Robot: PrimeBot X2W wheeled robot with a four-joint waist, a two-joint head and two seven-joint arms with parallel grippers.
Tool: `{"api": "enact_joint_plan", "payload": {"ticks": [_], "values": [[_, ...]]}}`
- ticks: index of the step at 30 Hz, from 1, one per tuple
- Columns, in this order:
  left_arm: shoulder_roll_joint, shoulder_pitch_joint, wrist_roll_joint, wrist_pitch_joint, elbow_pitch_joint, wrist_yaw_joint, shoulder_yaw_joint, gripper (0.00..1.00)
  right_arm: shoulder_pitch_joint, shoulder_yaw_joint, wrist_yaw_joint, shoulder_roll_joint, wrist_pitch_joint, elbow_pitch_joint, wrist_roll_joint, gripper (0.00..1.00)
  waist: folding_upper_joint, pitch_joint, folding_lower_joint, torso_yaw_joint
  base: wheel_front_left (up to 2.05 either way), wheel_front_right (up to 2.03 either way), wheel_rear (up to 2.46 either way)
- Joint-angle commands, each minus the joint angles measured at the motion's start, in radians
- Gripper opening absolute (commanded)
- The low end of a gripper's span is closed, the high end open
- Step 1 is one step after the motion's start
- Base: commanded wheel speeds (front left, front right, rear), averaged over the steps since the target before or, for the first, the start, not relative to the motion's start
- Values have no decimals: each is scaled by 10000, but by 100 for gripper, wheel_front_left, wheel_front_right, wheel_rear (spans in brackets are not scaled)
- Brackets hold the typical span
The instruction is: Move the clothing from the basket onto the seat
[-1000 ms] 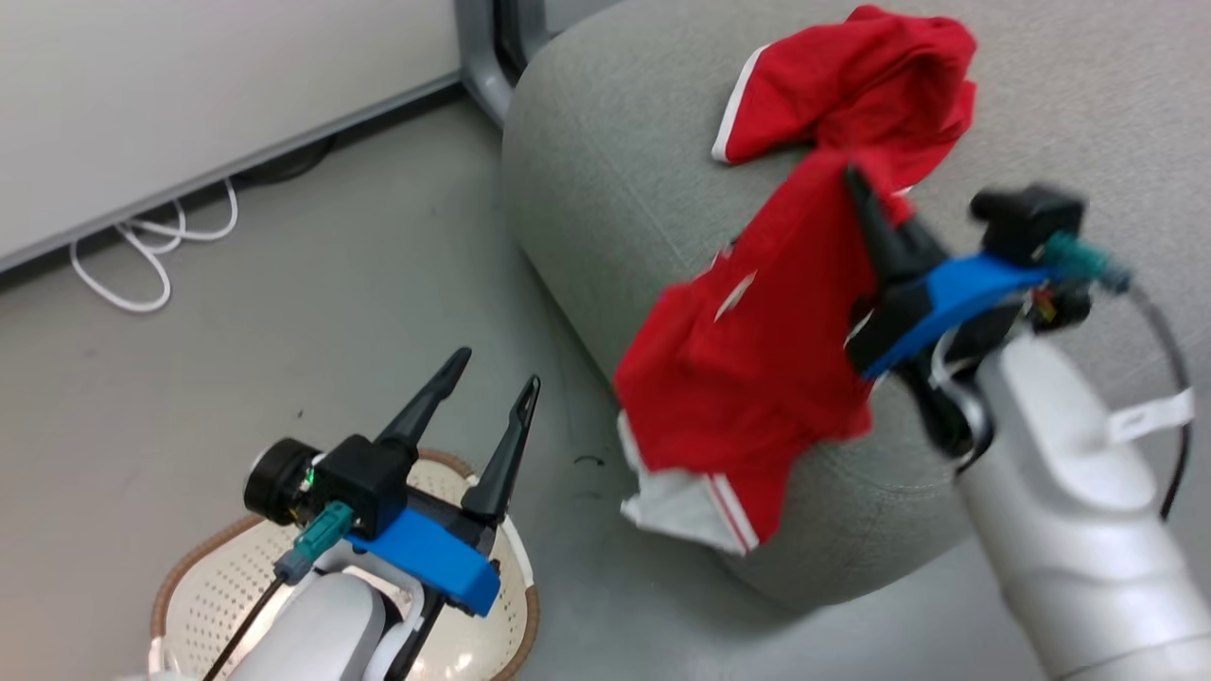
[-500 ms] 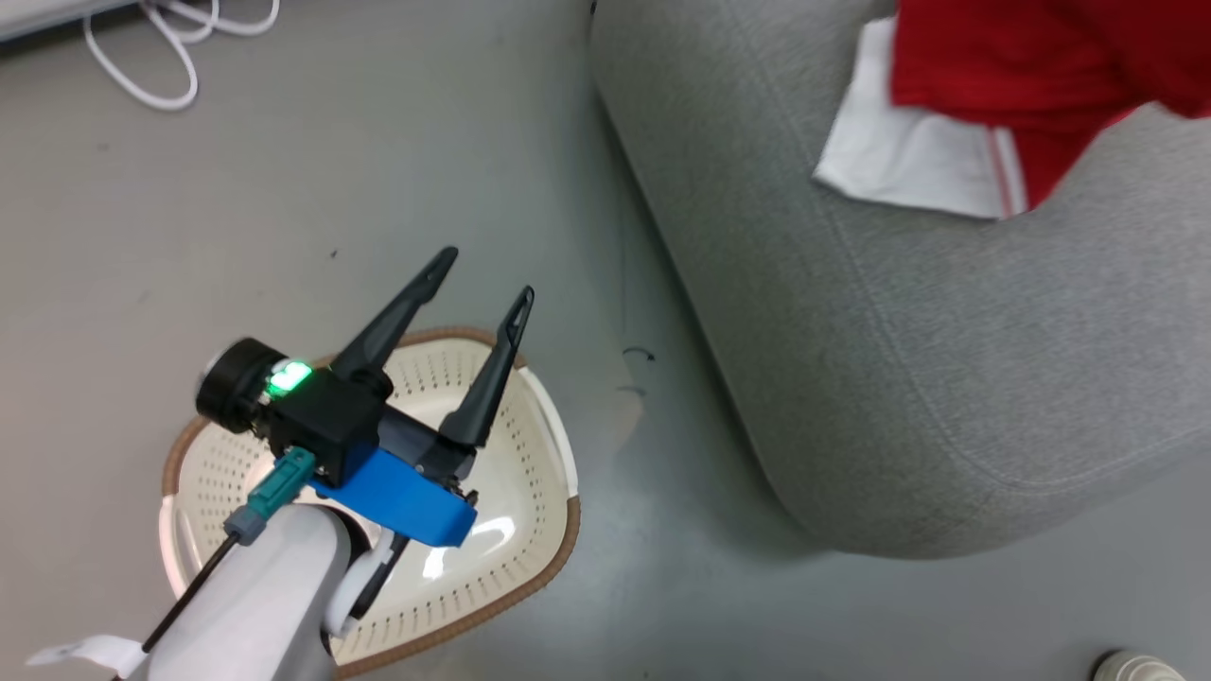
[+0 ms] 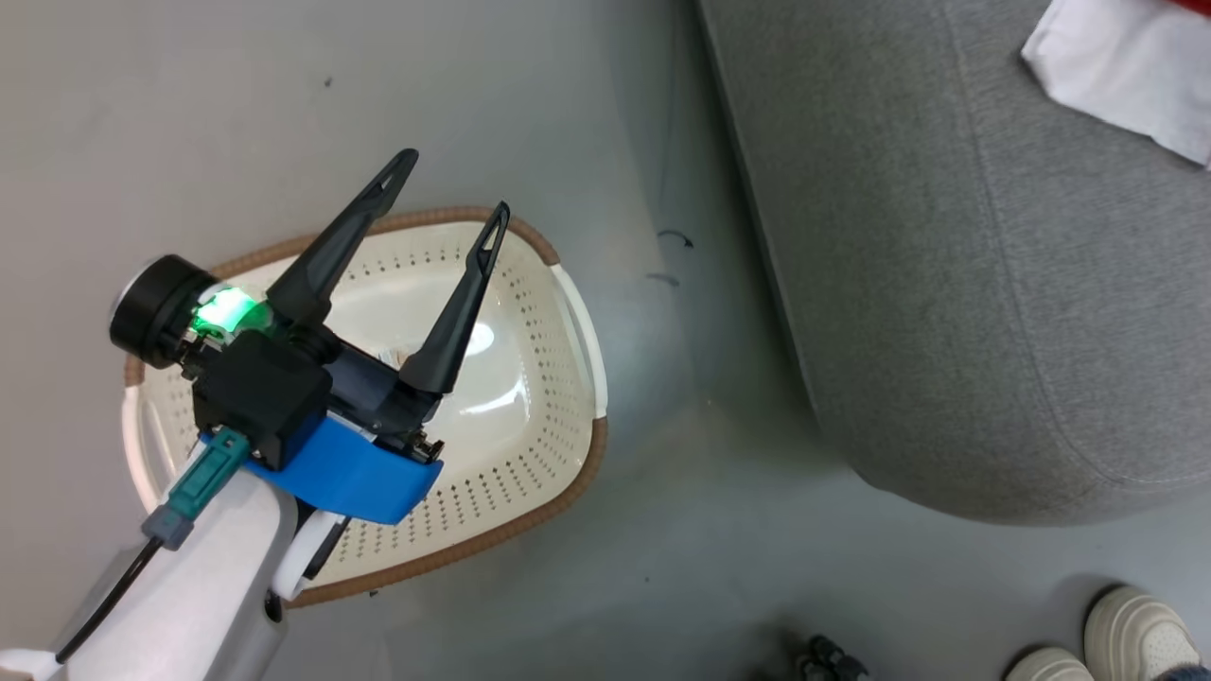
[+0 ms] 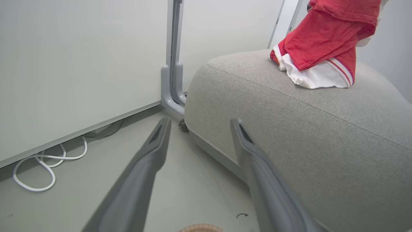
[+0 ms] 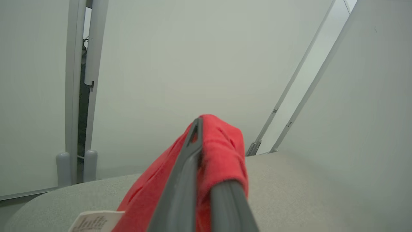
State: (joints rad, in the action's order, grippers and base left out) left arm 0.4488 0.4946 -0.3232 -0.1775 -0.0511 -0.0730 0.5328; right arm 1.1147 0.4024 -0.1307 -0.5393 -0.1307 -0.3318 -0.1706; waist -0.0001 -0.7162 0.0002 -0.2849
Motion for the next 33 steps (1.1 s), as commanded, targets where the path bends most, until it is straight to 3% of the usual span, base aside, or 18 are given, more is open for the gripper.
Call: {"api": "enact_joint_plan", "payload": {"ticks": [1, 9, 11, 12, 24, 33], "values": [[112, 190, 91, 66, -225, 56, -57, 100, -269, 210, -2, 74, 186, -295, 135, 0, 1, -522, -2, 79, 0, 0, 0], [230, 313, 161, 224, -614, 113, -13, 100, -923, 515, -2, 849, 844, -2145, 543, 0, 1, -927, -2, 122, 0, 0, 0], [203, 321, 134, 230, -572, 130, 16, 100, -1002, 406, -2, 1018, 767, -2682, 567, 77, 1, -892, -2, 127, 0, 0, 0], [184, 326, 115, 227, -538, 134, 33, 100, -985, 374, -2, 1067, 805, -2916, 555, 100, 1, -863, -2, 133, 0, 0, 0], [-217, 78, -289, -215, 366, 108, 150, 100, -1246, -559, -2, 991, 1518, -4268, 883, 100, 1, 261, -2, 350, 0, 0, 0], [-914, -795, -878, -772, 1892, 122, 105, 100, -2472, -596, -2, 1430, 2374, -4654, 1046, 100, 1, 2487, -2, 682, 0, 0, 0]]}}
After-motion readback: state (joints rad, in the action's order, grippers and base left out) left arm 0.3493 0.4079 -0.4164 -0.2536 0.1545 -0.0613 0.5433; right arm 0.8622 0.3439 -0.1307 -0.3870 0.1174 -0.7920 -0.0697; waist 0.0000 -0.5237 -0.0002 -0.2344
